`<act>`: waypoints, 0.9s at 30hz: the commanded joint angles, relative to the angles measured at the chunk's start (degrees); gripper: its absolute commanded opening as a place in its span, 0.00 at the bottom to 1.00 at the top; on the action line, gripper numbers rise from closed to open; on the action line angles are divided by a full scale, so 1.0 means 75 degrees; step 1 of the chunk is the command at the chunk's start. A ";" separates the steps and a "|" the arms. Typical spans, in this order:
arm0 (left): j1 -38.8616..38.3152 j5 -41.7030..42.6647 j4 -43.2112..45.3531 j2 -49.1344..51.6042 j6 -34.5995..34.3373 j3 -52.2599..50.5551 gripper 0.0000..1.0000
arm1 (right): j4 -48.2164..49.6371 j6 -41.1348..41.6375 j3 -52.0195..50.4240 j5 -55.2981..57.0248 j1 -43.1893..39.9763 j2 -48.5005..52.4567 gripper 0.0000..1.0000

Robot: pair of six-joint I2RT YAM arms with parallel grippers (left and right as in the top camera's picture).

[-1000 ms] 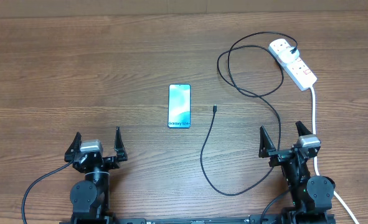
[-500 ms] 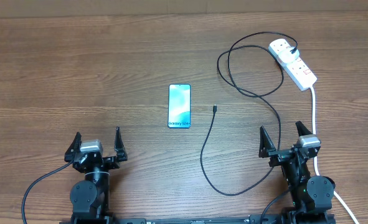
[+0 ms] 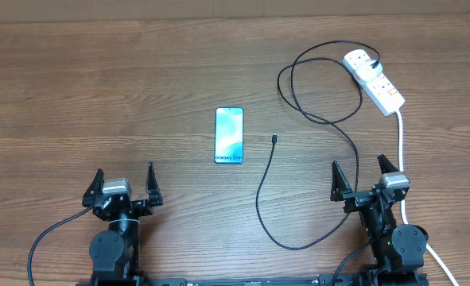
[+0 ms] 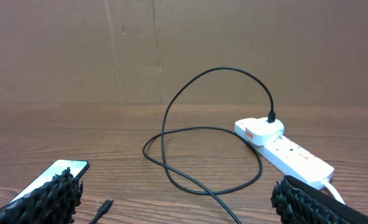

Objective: Plug charger to phone and switch on socket

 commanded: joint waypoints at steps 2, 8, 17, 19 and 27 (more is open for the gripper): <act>0.0038 0.0061 -0.0006 -0.0073 0.0000 -0.0029 1.00 | 0.0035 -0.0035 -0.0079 0.0099 0.0029 -0.0070 1.00; 0.0038 0.0061 -0.0006 -0.0073 0.0000 -0.0029 1.00 | 0.0035 -0.0035 -0.0079 0.0099 0.0029 -0.0070 1.00; 0.0038 0.0032 0.0009 -0.0073 0.0006 -0.0029 1.00 | 0.0035 -0.0035 -0.0079 0.0099 0.0029 -0.0070 1.00; 0.0038 -0.0052 0.0017 -0.0073 0.0006 -0.0029 1.00 | 0.0035 -0.0035 -0.0079 0.0099 0.0029 -0.0070 1.00; 0.0038 -0.0015 0.0335 -0.0073 -0.0006 -0.0029 1.00 | 0.0035 -0.0035 -0.0079 0.0099 0.0029 -0.0070 1.00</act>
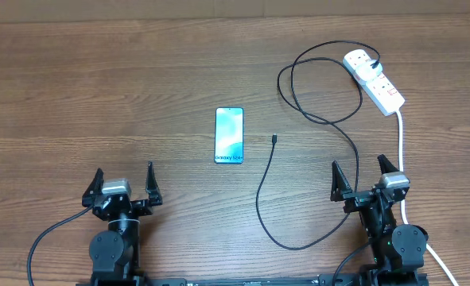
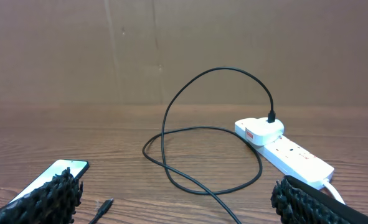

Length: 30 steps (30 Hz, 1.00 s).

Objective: Plug charger to phone and switch on socket

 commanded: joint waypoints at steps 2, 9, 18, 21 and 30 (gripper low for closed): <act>0.0035 0.0256 0.0251 -0.0076 -0.0003 -0.0029 1.00 | 0.0032 -0.0035 -0.0079 0.0099 0.0029 -0.0070 1.00; 0.0035 0.1376 0.0886 -0.0076 -0.0006 -0.0029 1.00 | 0.0032 -0.0035 -0.0079 0.0099 0.0029 -0.0070 1.00; 0.0035 0.1912 0.2025 -0.0076 -0.0032 -0.0029 1.00 | 0.0029 -0.0035 -0.0079 0.0099 0.0029 -0.0070 1.00; 0.0035 0.1955 0.2276 -0.0076 -0.0198 -0.0023 1.00 | 0.0029 -0.0035 -0.0079 0.0099 0.0029 -0.0070 1.00; 0.0035 0.1955 0.2282 -0.0076 -0.0233 0.0102 1.00 | 0.0029 -0.0035 -0.0079 0.0099 0.0029 -0.0070 1.00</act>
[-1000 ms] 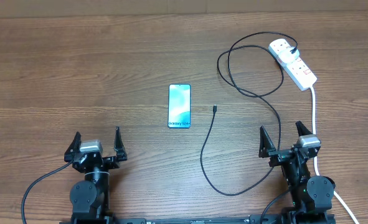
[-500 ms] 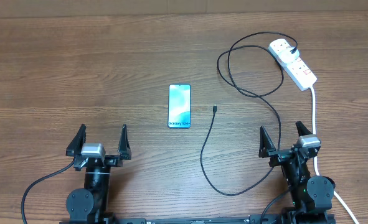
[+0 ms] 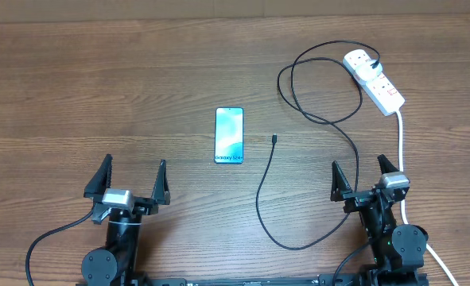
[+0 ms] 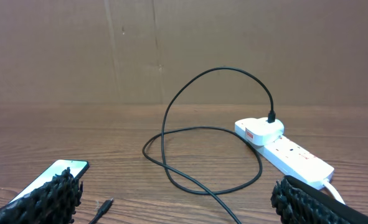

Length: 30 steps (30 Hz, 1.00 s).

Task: Plug charger to phone and switch on socket
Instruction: 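Move the left gripper forward over the phone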

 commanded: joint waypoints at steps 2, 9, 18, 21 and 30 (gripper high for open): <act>0.0035 0.0111 0.0029 -0.0076 -0.0079 0.0102 1.00 | 0.0032 -0.0032 -0.0079 0.0102 0.0029 -0.0070 1.00; 0.0035 0.0108 0.0032 -0.0076 -0.0079 0.0117 1.00 | 0.0032 -0.0032 -0.0079 0.0102 0.0029 -0.0070 1.00; 0.0035 0.0082 0.0032 -0.0076 -0.0079 0.0189 1.00 | 0.0029 -0.0032 -0.0079 0.0102 0.0029 -0.0070 1.00; 0.0035 0.0082 0.0023 -0.0076 -0.0079 0.0262 1.00 | 0.0032 -0.0032 -0.0079 0.0102 0.0029 -0.0070 1.00; 0.0035 0.0085 -0.3421 0.1390 0.0423 0.3418 1.00 | 0.0032 -0.0032 -0.0079 0.0102 0.0029 -0.0070 1.00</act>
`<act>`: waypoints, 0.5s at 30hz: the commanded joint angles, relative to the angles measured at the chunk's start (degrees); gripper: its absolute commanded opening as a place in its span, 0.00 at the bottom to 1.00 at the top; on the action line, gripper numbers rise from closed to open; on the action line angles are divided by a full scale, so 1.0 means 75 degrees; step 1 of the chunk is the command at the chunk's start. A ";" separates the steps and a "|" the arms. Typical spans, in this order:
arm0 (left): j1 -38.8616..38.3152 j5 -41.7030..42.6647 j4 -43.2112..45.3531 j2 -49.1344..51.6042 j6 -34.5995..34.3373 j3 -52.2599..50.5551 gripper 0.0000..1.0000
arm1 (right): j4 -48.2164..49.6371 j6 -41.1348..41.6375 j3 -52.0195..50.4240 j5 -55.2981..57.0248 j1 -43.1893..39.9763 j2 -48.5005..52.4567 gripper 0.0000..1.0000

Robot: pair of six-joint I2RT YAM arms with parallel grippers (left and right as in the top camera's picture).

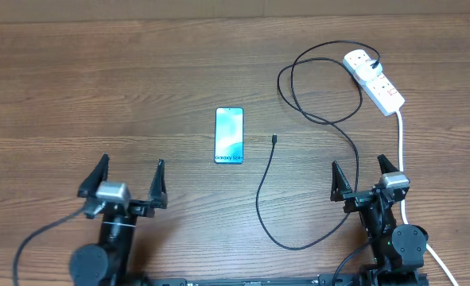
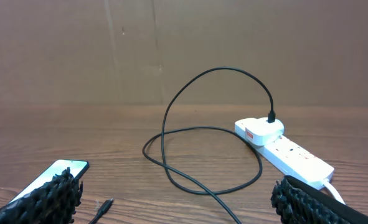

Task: Plug charger to phone and switch on socket
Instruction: 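Move the left gripper forward over the phone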

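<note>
A phone (image 1: 229, 136) with a lit blue screen lies face up mid-table; its corner (image 2: 64, 168) shows in the right wrist view. The black charger cable (image 1: 314, 119) loops from the white power strip (image 1: 375, 79) at the far right, where its adapter (image 2: 259, 130) is plugged in. The cable's free plug (image 1: 273, 139) lies right of the phone, also seen low as the plug tip (image 2: 104, 205). My left gripper (image 1: 129, 176) stands open near the front left, above the table. My right gripper (image 1: 359, 174) stands open at the front right, nothing between its fingers.
The strip's white lead (image 1: 402, 151) runs down the right side past my right arm. A brown cardboard wall (image 2: 184, 50) closes off the far edge of the wooden table (image 1: 99, 95).
My left gripper has shifted slightly left and appears a little higher. The right arm, phone and cable are unchanged.
Both grippers first rested open at the front of the table, unchanged for the first two moments. Then the left gripper stood higher with its fingers spread wider, and now it has edged a little further. The right arm never moved.
</note>
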 commanded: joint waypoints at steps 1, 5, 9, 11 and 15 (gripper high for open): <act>0.0035 0.0076 -0.1533 0.1478 0.0638 0.2314 0.99 | 0.0032 -0.0035 -0.0079 0.0099 0.0029 -0.0067 1.00; 0.0035 0.0082 -0.3453 0.3436 0.0956 0.4599 1.00 | 0.0032 -0.0035 -0.0079 0.0099 0.0029 -0.0067 1.00; 0.0032 0.1064 -0.4867 0.5193 0.0950 0.6455 0.99 | 0.0032 -0.0035 -0.0079 0.0099 0.0029 -0.0067 1.00; 0.0032 0.2244 -0.5182 0.5820 0.0959 0.6974 1.00 | 0.0032 -0.0035 -0.0079 0.0099 0.0029 -0.0067 1.00; 0.0032 0.2806 -0.5418 0.6604 0.0839 0.7478 1.00 | 0.0032 -0.0035 -0.0079 0.0099 0.0029 -0.0067 1.00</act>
